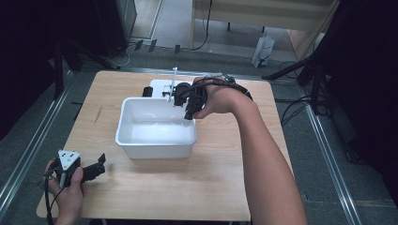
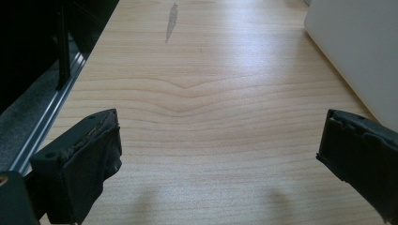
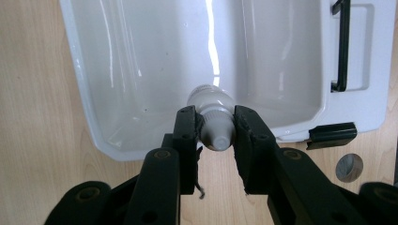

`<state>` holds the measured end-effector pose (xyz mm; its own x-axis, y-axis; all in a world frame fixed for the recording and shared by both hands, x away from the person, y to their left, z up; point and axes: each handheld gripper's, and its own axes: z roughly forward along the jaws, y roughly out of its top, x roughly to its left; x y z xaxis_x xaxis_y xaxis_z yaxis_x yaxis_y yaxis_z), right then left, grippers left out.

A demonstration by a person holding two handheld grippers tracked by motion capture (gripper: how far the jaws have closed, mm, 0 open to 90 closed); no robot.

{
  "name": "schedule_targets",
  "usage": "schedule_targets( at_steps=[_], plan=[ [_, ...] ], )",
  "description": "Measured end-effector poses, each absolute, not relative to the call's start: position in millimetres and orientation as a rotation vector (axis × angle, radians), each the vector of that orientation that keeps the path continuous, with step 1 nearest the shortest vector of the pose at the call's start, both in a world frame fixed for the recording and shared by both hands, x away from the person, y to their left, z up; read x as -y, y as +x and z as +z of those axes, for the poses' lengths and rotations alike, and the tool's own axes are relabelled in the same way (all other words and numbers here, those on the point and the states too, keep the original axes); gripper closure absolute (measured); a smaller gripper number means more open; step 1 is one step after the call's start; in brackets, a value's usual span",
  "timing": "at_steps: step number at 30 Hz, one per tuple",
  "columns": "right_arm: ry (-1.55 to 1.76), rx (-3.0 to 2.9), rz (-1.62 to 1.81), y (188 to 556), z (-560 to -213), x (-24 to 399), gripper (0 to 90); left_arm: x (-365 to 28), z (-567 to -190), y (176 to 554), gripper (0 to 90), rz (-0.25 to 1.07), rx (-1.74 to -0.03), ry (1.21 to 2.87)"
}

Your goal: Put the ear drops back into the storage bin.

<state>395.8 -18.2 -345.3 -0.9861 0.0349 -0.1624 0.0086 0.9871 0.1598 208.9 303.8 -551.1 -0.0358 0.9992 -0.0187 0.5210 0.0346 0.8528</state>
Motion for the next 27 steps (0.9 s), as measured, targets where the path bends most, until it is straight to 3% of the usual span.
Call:
schedule_targets(
  at_steps=[27],
  plan=[
    [-0.058,-2.992,0.100,403.5,-411.9,6.8,72.0,-304.9,-551.3,209.1,0.4,0.896,-1.639,1.545]
  ],
)
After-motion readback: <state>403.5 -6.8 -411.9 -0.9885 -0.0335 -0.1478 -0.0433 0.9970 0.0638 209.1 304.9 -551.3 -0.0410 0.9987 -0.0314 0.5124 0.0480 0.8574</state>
